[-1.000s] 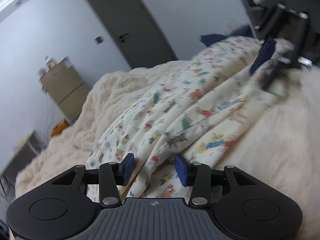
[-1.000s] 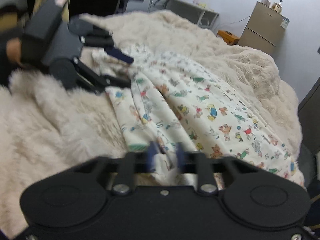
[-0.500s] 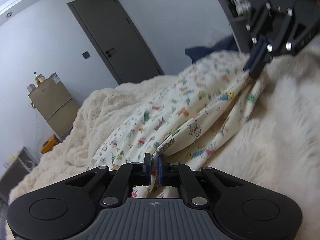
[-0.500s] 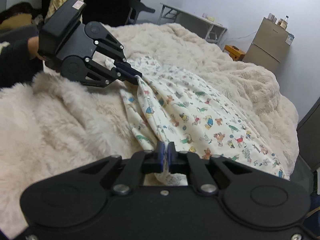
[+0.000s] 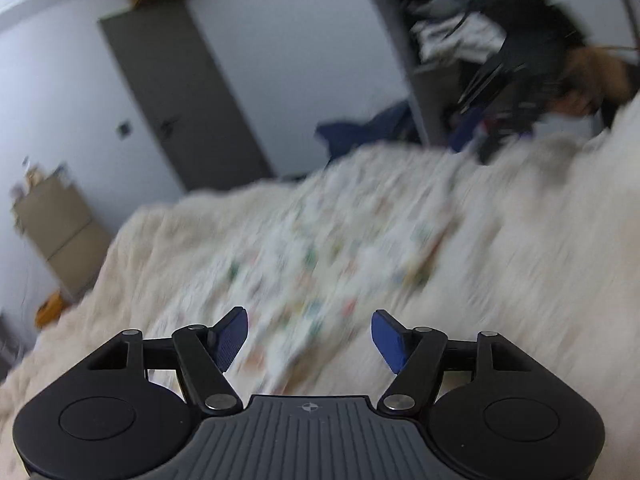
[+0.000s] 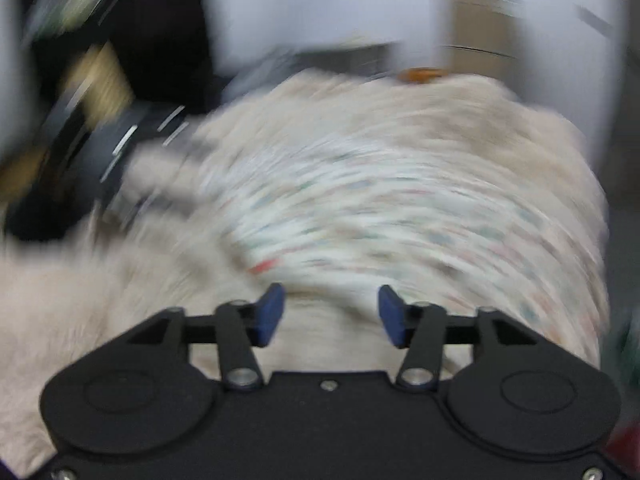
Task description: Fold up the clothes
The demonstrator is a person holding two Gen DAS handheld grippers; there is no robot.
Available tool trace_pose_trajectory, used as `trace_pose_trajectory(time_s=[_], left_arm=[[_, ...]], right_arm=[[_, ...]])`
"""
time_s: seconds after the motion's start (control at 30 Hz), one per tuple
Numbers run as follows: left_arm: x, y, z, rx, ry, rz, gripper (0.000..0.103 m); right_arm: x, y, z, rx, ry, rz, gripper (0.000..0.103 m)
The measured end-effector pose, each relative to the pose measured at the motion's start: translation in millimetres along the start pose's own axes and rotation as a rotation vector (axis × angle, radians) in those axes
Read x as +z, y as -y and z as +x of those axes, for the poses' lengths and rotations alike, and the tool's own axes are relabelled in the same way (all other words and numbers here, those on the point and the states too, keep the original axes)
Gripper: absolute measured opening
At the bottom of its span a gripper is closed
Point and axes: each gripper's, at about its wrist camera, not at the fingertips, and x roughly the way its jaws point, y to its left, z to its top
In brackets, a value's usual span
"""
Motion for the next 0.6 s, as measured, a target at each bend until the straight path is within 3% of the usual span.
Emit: trace_pose_trajectory(time_s=[0.07,0.13,0.23,0.4,0.47,0.6], left_arm=[[15.3,18.1,19.3,-0.037,-0.009,0.053,0.065],[27.0,37.5,41.3,-0.072,-0.028,0.101,0.065],[32.3,65.1,63.7,-0.080,-0.056,0.157,0.064],[33.4,91.7,80.4,-0.012,-0.096,0.254,0.058],[34.0,90.2,80.6,0.022,-0.095,0.252,0.043],[32.6,97.3,81.3,0.040,-0.108,0.275,0.043]], right_arm=[[-12.3,57.3,-27.6,-0.023,0.134,0.308,0.068],[-38.5,119.0,-50.3,-0.058,0.251,0.675,0.068],[-73.3,162.8,-52.1,-0.058,0.242,0.938,0.067],[-112.5,174.8,-17.2,0.088,0.140,1.195,0.066],[-116.7,173.9,-8.6,0.095,0.130,1.221,0.067],[-125.2,171.1,-0.9,0.103,0.138,1.272,0.066]])
